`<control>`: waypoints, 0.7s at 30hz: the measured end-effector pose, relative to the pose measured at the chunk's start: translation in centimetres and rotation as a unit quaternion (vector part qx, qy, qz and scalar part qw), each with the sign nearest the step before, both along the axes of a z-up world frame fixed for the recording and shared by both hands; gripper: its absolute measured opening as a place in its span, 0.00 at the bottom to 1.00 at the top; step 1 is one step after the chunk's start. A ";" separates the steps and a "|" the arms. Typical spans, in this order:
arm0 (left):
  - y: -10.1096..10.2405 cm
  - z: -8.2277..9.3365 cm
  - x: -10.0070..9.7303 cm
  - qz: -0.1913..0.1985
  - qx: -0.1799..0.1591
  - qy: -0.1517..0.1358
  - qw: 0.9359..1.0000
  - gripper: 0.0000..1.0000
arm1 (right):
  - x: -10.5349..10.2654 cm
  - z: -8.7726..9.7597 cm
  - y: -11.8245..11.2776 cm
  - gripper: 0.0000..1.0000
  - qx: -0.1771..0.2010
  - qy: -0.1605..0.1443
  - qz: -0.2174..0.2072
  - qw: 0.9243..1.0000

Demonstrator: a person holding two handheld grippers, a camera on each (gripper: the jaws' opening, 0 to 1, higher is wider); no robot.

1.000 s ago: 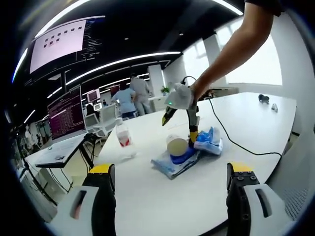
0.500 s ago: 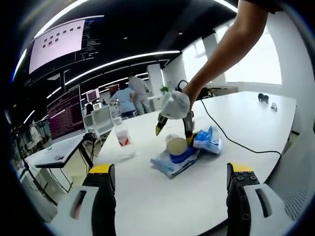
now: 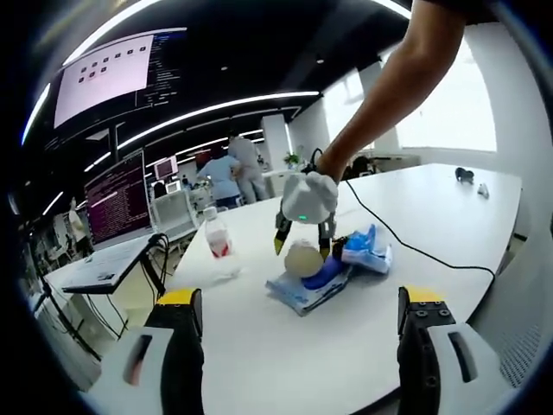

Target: Arrange the tabletop items into an orderly group along one side of the table until the central work area is clear of visible clutter.

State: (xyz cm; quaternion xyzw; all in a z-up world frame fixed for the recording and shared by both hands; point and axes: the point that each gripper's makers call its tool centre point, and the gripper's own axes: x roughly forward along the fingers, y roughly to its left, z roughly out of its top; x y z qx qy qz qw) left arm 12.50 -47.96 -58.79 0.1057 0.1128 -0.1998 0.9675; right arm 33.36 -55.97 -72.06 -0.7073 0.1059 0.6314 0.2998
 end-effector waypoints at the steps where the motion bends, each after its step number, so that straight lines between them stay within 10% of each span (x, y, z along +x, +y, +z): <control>1: 0.0 0.0 0.0 0.000 0.000 0.000 1.000 0.94 | -0.2 0.1 0.2 0.51 -0.004 -0.006 0.016 1.000; 21: -0.1 -0.1 0.0 0.000 0.002 0.002 1.000 0.93 | -0.2 0.2 0.6 0.41 -0.018 -0.015 0.035 0.999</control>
